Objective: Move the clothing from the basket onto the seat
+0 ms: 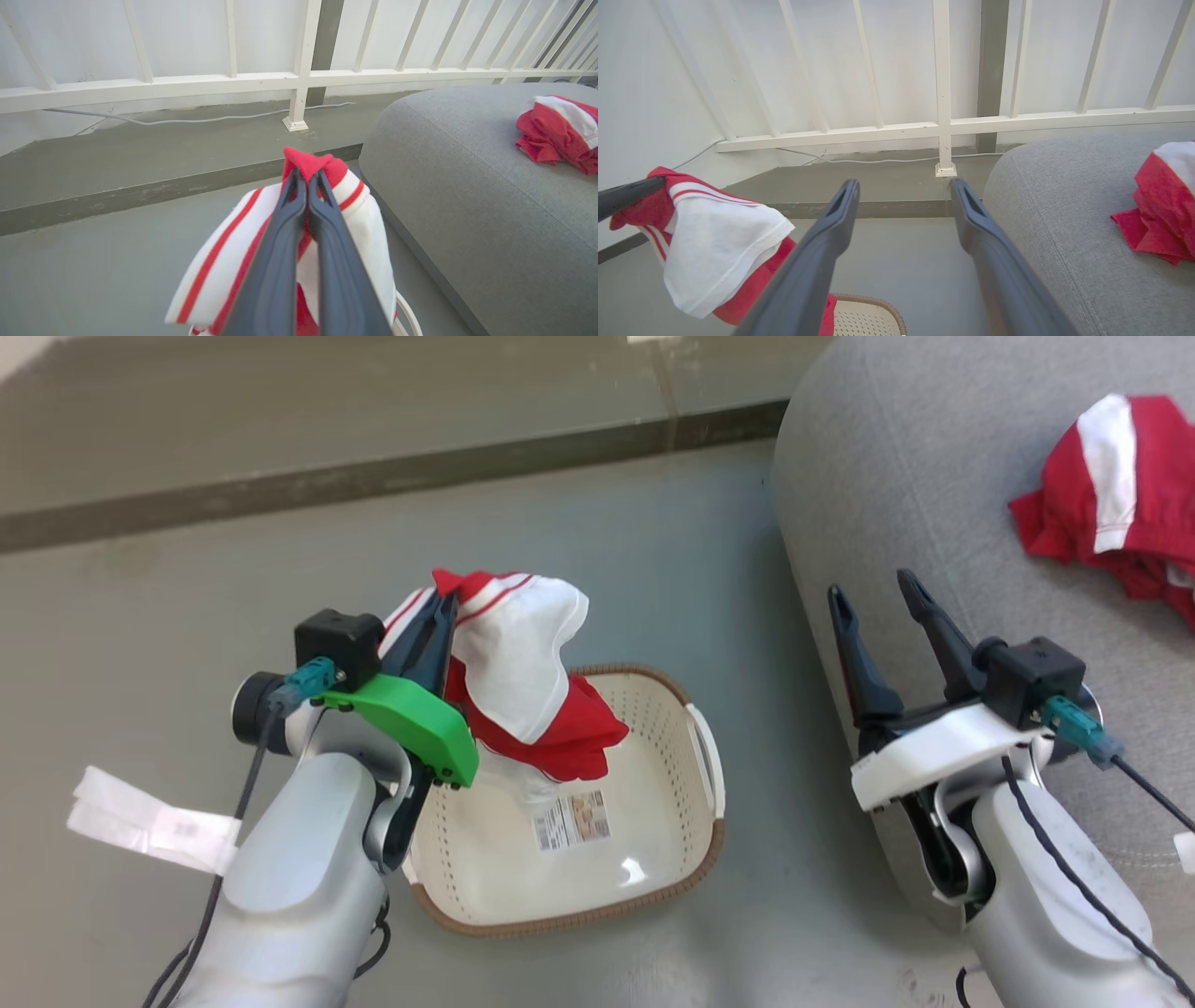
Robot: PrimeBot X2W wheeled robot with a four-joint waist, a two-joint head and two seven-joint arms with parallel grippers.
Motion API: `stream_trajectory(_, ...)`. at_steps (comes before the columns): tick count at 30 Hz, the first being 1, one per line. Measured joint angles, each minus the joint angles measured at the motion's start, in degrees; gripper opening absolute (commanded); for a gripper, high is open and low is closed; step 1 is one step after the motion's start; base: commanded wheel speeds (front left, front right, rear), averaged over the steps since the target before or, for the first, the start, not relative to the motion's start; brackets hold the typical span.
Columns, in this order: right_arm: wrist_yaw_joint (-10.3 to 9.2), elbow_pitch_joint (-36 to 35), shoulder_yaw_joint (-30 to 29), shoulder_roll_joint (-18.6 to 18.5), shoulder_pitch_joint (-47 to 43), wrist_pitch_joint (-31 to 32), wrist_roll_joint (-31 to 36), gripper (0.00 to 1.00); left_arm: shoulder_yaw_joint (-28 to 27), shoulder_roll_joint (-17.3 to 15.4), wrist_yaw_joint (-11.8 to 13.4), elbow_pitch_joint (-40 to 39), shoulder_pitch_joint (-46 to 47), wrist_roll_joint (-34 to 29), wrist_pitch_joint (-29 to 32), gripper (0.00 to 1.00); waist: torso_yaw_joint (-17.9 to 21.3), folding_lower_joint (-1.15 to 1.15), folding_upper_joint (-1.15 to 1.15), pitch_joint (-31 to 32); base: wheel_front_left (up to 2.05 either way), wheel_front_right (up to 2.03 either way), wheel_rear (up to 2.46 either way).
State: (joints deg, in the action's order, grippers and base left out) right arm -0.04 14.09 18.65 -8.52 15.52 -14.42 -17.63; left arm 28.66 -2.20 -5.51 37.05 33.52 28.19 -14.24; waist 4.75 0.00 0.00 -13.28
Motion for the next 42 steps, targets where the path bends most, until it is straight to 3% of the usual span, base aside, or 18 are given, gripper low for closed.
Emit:
stream_trajectory(13, -0.53, 0.2, 0.0, 0.0, -6.5, 0.5, -0.7, 1.0, -1.4, 0.0, 0.1, -12.9, -3.1, 0.4, -0.1, 0.0, -0.2, 0.0, 0.0, 7.9, 0.0, 0.0, 0.0)
stream_trajectory(22, -0.55, -0.7, 0.5, 0.0, -9.8, 1.9, -2.0, 1.0, 0.6, 0.0, 0.0, -18.9, -6.7, 0.5, -0.2, 0.0, -0.7, 0.0, 0.0, 11.6, 0.0, 0.0, 0.0)
stream_trajectory(42, -0.58, -4.9, 1.9, 0.3, -12.6, 4.0, -2.2, 1.0, 3.2, -0.5, 1.0, -28.6, -12.2, 0.5, 2.7, 0.0, -0.7, 0.0, 0.0, 12.9, 0.0, 0.0, 0.0)
